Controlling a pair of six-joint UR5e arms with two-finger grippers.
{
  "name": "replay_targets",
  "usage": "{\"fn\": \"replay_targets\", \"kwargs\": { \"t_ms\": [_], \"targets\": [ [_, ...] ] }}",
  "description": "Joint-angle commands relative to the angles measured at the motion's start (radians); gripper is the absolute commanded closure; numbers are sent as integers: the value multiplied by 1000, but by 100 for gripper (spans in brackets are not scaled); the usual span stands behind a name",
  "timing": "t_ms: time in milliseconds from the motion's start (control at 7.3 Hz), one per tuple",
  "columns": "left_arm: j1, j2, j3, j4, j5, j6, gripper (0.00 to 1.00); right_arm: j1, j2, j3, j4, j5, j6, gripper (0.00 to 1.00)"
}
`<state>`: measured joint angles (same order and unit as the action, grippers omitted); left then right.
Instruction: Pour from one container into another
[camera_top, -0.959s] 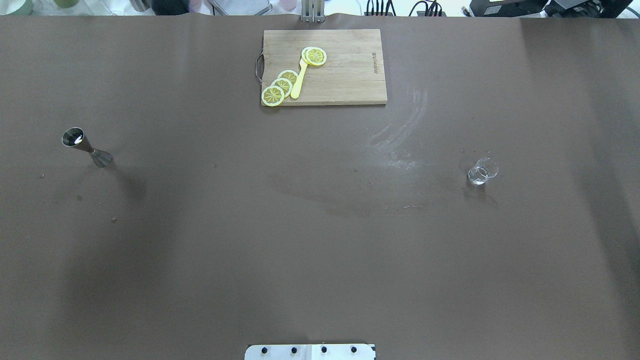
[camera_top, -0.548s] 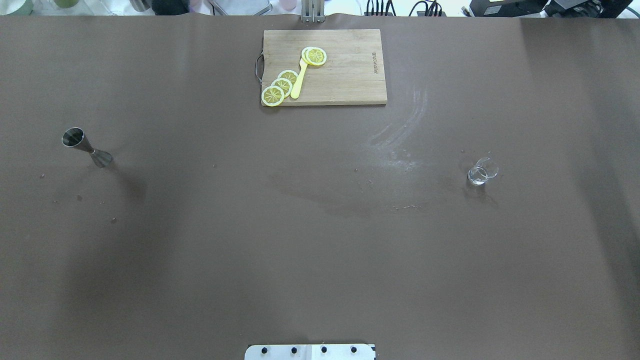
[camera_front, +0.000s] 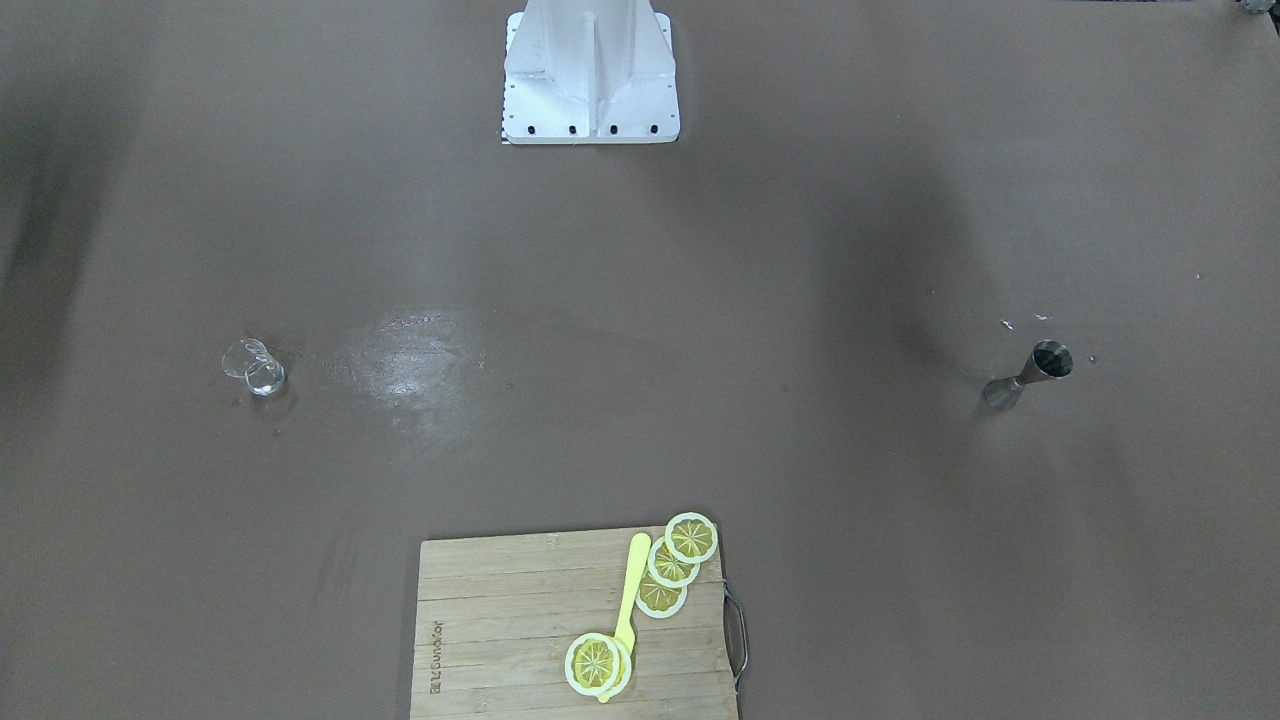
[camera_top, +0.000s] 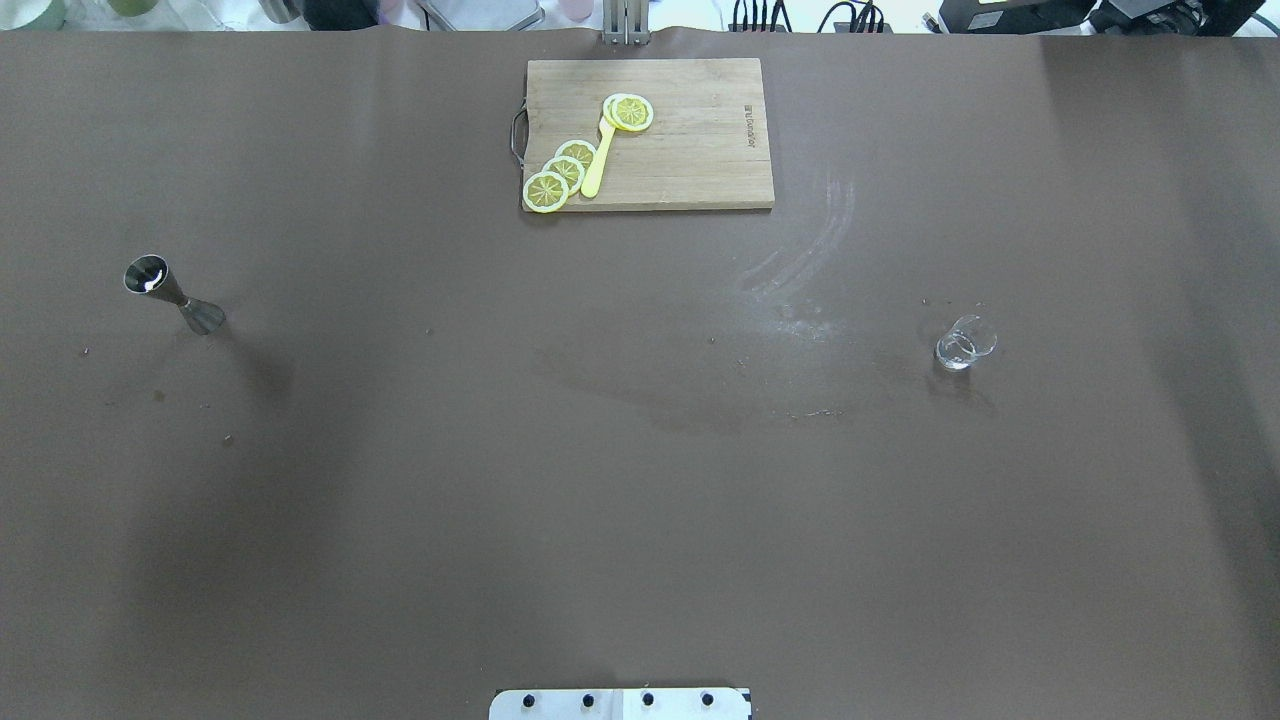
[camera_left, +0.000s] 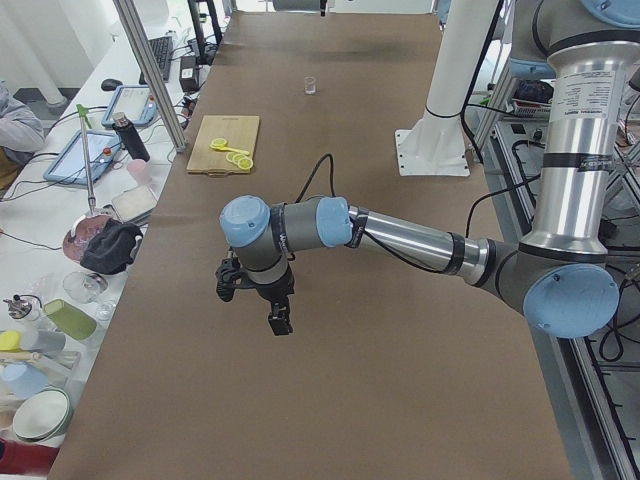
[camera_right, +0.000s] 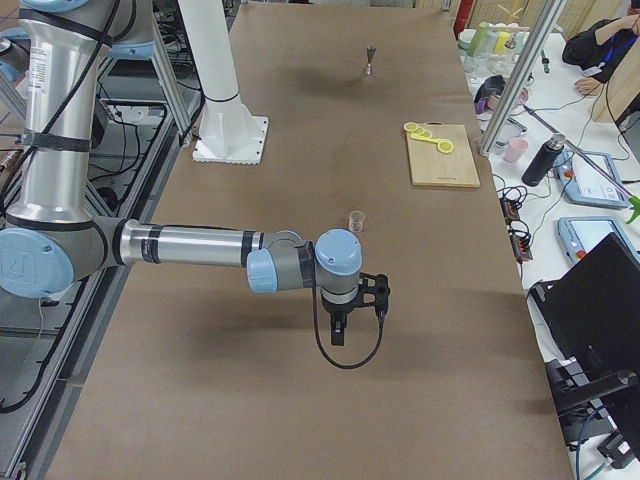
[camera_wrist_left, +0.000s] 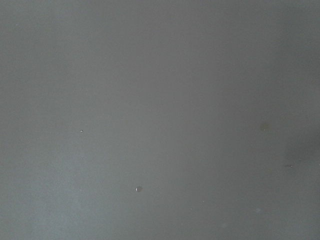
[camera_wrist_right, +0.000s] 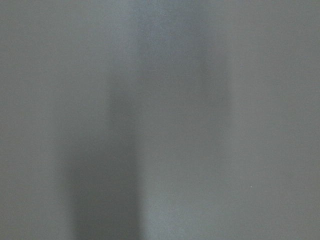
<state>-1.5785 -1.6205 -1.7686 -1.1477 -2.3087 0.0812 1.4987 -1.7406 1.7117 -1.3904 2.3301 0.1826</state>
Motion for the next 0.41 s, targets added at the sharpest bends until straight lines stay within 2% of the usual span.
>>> {"fn": "replay_targets", "kwargs": {
  "t_ms": [0, 274],
  "targets": [
    [0, 4, 1, -26, -1, 0, 1, 0, 0, 0, -1, 0, 0, 0],
    [0, 8, 1, -50, -1, 0, 1, 0, 0, 0, -1, 0, 0, 0]
  ]
}}
